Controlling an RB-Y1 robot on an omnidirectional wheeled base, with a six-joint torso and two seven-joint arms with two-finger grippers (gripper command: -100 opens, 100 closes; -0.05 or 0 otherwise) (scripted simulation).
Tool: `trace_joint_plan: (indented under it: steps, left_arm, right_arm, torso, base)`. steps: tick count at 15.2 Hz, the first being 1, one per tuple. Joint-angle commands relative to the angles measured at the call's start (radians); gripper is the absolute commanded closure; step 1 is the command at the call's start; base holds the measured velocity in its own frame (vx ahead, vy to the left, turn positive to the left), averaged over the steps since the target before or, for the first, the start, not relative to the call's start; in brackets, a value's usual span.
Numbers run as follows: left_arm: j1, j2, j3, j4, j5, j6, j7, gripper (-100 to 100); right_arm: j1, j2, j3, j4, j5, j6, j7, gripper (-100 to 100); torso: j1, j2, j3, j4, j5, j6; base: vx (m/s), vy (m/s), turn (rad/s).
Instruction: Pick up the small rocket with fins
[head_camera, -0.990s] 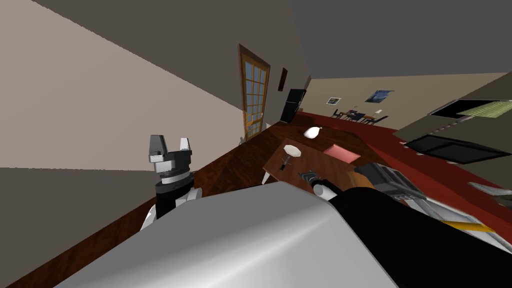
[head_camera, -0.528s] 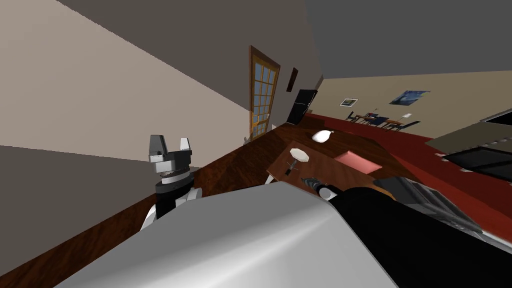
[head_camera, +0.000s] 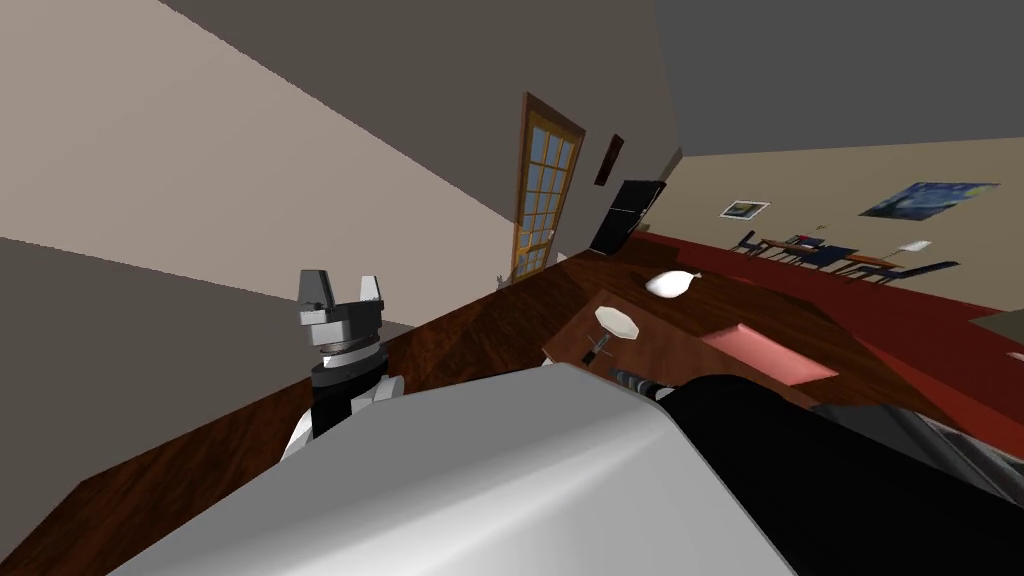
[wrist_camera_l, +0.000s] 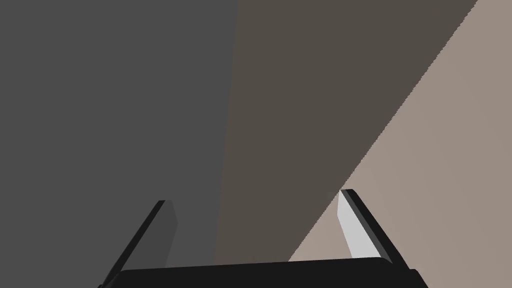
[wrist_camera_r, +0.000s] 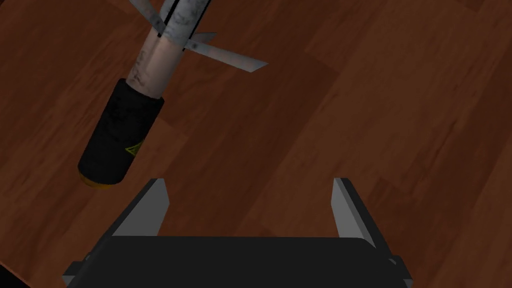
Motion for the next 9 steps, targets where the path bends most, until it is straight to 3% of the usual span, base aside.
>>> trace_joint_plan:
  steps: [1, 5, 6, 9]
  left_arm:
    - [0.000, 0.000, 0.000, 0.000, 0.000, 0.000, 0.000, 0]
    - [0.000, 0.000, 0.000, 0.000, 0.000, 0.000, 0.000, 0]
    - [0.000, 0.000, 0.000, 0.000, 0.000, 0.000, 0.000, 0]
    - [0.000, 0.000, 0.000, 0.000, 0.000, 0.000, 0.000, 0]
  right_arm:
    - [0.011, 0.002, -0.027, 0.036, -0.050, 0.050, -0.033, -100]
    - [0.017, 0.003, -0.049, 0.066, -0.100, 0.093, -0.062, -100]
    - [0.024, 0.005, -0.070, 0.095, -0.134, 0.130, -0.089, -100]
    - [0.029, 0.006, -0.089, 0.122, -0.179, 0.166, -0.115, -100]
  torso:
    - [0.000, 0.000, 0.000, 0.000, 0.000, 0.000]
    - [-0.001, 0.000, 0.000, 0.000, 0.000, -0.001]
    - [-0.001, 0.000, 0.000, 0.000, 0.000, 0.000]
    - [-0.001, 0.000, 0.000, 0.000, 0.000, -0.001]
  base:
    - [0.038, -0.005, 0.220]
    - [0.043, -0.017, 0.193]
    - [0.038, -0.014, 0.190]
    - [0.046, -0.026, 0.200]
